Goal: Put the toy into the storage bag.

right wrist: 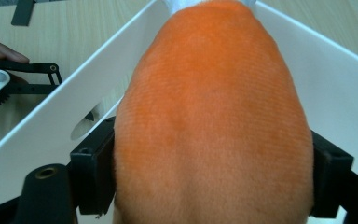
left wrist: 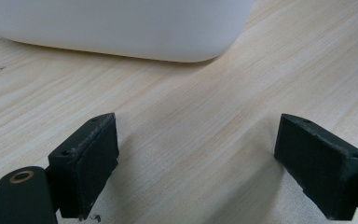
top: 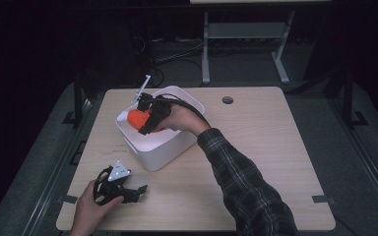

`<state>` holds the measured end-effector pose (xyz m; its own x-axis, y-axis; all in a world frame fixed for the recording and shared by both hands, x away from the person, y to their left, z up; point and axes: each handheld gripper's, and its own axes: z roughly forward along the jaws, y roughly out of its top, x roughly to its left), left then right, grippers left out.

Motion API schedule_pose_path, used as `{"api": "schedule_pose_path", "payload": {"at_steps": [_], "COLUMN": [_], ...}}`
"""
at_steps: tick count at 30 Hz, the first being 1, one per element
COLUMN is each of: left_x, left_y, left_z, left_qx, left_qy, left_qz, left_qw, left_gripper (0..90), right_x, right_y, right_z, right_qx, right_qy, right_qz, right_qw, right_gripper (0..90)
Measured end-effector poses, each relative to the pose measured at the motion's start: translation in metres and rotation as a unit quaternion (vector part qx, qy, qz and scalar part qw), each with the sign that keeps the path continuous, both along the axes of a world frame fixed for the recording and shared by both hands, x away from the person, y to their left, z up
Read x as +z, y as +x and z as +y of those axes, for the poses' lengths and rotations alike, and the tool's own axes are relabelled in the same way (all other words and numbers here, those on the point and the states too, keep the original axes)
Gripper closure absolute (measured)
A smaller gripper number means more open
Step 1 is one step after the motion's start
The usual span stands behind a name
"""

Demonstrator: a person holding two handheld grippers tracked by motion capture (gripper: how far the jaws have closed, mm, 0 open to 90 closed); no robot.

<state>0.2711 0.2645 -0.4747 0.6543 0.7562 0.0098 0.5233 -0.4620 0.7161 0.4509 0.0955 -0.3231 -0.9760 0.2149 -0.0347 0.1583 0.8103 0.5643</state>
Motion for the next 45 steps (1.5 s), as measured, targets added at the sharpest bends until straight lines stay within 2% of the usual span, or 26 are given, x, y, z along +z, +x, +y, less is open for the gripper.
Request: {"api": "schedule_pose_path", "payload": {"at_steps": [16, 27, 35, 45], "left_x": [0.000, 0.000, 0.000, 0.000], "left_y": [0.000, 0.000, 0.000, 0.000], "left_z": [0.000, 0.000, 0.000, 0.000], "left_qx": [0.001, 0.001, 0.001, 0.002], "left_qy": [-0.002, -0.002, -0.001, -0.003], "left_qz": [-0.001, -0.001, -0.001, -0.002], "left_qw": [1.0000, 1.0000, 1.0000, 1.0000], "left_gripper": [12.7, 12.7, 12.7, 12.7], "right_x": [-0.011, -0.013, -0.009, 0.004], "right_y": [0.003, 0.005, 0.004, 0.000], "right_z": [0.006, 0.006, 0.004, -0.011], "right_qx": [0.000, -0.004, -0.005, -0.011], "right_qy": [-0.015, -0.018, -0.009, 0.006], "right_qz": [0.009, 0.017, 0.019, 0.007], "right_qw": [0.9998, 0.9997, 0.9998, 0.9999], "right_gripper": [20.5, 14.6, 13.9, 13.9]}}
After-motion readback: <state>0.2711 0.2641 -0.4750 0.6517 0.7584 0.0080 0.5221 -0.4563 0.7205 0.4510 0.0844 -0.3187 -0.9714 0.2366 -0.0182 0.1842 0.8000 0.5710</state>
